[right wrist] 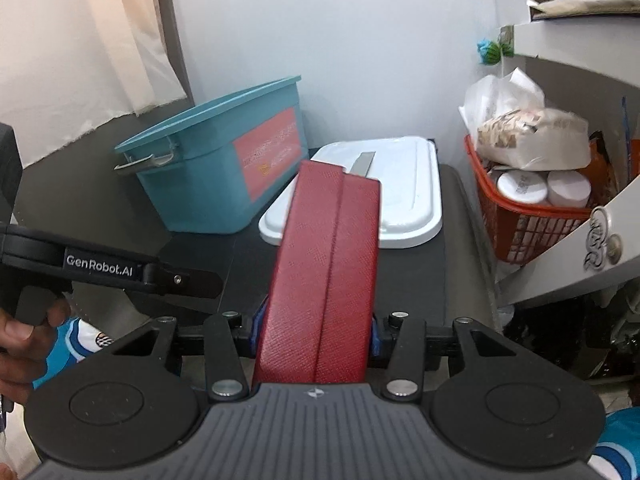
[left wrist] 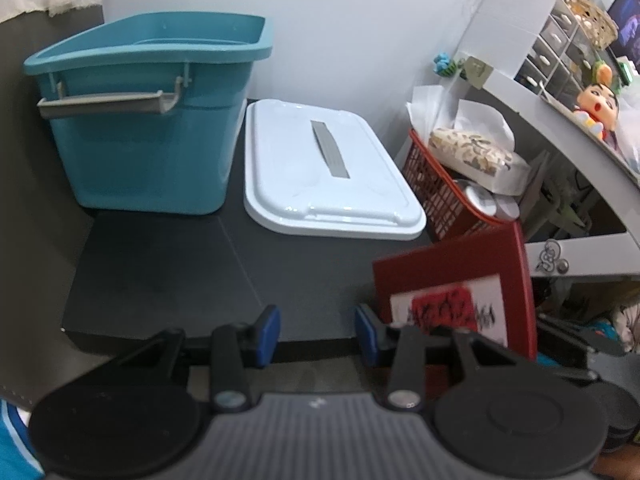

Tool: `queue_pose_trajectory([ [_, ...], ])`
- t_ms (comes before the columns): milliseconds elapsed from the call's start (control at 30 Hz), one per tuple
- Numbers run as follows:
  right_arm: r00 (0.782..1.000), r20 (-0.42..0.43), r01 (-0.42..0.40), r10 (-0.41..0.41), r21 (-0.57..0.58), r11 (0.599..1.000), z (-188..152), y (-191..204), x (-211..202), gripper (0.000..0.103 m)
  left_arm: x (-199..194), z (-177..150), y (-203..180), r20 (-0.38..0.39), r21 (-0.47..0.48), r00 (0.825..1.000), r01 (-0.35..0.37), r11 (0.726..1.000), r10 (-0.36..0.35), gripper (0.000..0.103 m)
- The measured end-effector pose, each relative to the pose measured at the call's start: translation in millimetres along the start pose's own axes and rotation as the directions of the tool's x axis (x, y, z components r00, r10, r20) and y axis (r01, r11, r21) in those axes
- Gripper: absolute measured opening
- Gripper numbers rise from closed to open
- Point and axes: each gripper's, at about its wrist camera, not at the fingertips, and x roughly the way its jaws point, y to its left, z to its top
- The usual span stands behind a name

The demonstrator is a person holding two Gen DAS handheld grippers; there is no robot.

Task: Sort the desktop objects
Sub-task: 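Close the right tool on the edge of the red gift box, then lift the red gift box with the right tool off the table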

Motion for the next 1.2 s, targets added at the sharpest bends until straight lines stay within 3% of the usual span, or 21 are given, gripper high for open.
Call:
queue_pose_trajectory([
  [200, 0.999, -0.043, -0.003, 0.002, -0.017, 1.0, -6.6, 4.3, 11.5, 0.048, 2.7, -0.9, -0.4, -0.006, 0.002, 1.0, -0.003, 1.0, 0.003, 0.044],
  [567, 0.999, -0.042, 0.003, -0.004, -0.028, 1.0, -6.7, 4.2, 12.6, 0.045, 5.4, -1.5, -1.6, -0.011, 0.011, 1.0, -0.005, 1.0, 0.005, 0.044],
  [1200, 0.998, 0.062, -0.008, 0.011, -0.053, 0.999, 5.9, 10.5, -11.8, 0.045, -16.1, 8.2, -6.6, 0.058, 0.008, 0.997, 0.049, 0.999, -0.05, 0.044],
])
